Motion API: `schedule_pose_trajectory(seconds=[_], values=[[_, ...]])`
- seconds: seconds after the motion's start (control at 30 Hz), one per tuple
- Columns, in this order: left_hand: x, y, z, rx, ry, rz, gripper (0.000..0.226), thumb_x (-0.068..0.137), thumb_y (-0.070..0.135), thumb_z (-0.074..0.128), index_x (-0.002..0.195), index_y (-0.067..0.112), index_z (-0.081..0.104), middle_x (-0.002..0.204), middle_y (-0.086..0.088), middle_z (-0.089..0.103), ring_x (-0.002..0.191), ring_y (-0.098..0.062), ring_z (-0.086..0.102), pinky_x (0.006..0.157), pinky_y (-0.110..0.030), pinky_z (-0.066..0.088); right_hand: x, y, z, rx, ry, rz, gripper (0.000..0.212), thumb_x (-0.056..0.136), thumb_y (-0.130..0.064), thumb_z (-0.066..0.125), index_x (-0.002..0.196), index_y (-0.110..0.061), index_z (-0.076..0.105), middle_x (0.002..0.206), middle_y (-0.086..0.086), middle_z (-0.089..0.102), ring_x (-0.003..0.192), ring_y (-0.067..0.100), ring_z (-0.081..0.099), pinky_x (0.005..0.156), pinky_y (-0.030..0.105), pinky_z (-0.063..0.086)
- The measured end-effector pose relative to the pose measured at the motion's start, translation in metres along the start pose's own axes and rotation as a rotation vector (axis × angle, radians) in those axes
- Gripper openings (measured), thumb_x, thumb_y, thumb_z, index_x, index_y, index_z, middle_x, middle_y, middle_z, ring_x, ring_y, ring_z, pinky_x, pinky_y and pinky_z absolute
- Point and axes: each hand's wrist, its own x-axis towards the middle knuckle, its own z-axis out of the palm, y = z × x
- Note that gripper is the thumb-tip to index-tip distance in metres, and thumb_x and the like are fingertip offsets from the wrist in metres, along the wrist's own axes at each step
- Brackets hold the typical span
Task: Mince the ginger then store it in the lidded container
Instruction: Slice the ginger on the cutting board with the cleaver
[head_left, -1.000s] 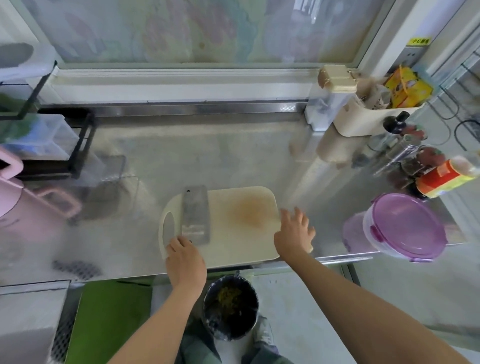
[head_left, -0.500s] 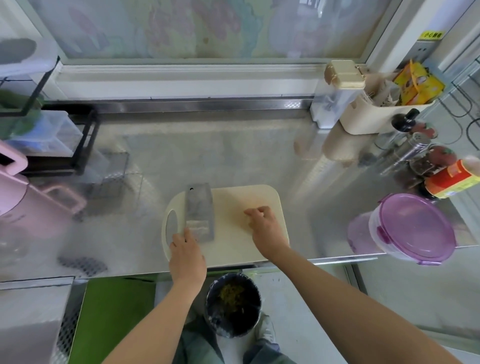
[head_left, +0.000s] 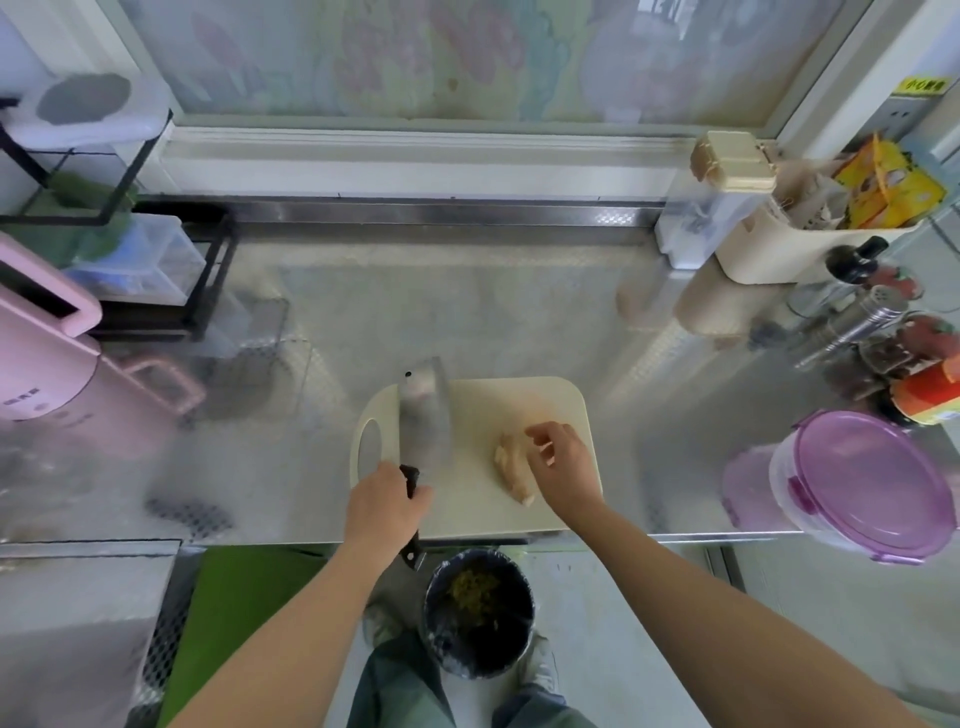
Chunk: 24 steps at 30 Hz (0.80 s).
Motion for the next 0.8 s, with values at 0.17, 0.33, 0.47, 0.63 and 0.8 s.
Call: schedule_pose_trajectory(seconds=[0.17,0.33,0.47,0.63,0.8], values=[[0.001,0.042,-0.011,-0.576,-0.117,-0.008,0.023,0.097,0.02,0.044,0.087,0.002,0.055,0.068,-0.007,0.05,0.061,-0.019,0.048,0.059,-0.029,0.036,0.003,-0.015,-0.011,0.412,-0.128,0.214,0.024,0.096,-0.007,0.044,0.096,-0.016,0.065,0.082,0.002,0.068,0.07,0.018,0.06,0.069,0.03,0.052],[-0.013,0.084,-0.019,-0.875,-0.466,0.077,0.023,0.098,0.007,0.036,0.084,0.006,0.054,0.072,-0.008,0.052,0.062,-0.015,0.048,0.06,-0.025,0.038,0.004,-0.036,-0.02,0.946,-0.484,0.445,0.033,0.104,-0.03,0.038,0.108,-0.008,0.062,0.091,0.008,0.067,0.08,0.021,0.06,0.073,0.029,0.05],[-0.019,0.102,-0.006,-0.9,-0.563,0.192,0.026,0.101,0.013,0.04,0.098,-0.002,0.062,0.079,-0.012,0.06,0.069,-0.019,0.054,0.066,-0.028,0.043,0.009,-0.024,-0.029,1.146,-0.398,0.466,0.024,0.101,-0.019,0.045,0.111,-0.003,0.059,0.096,0.012,0.07,0.089,0.027,0.061,0.077,0.037,0.044],[-0.016,0.091,0.02,-0.554,-0.308,0.138,0.035,0.1,0.036,0.043,0.087,0.013,0.066,0.071,0.006,0.064,0.06,-0.011,0.053,0.062,-0.027,0.042,0.009,-0.008,-0.056,1.126,0.04,0.474,0.004,0.099,-0.005,0.042,0.099,-0.008,0.046,0.082,0.016,0.063,0.065,0.026,0.065,0.055,0.03,0.048],[-0.008,0.087,0.049,-0.166,-0.015,0.088,0.041,0.089,0.049,0.054,0.113,0.016,0.045,0.104,-0.005,0.051,0.084,-0.016,0.053,0.067,-0.028,0.045,-0.006,0.01,-0.074,0.352,0.045,0.347,0.013,0.098,-0.015,0.039,0.1,-0.008,0.051,0.07,0.011,0.062,0.041,0.009,0.055,0.045,0.023,0.041]])
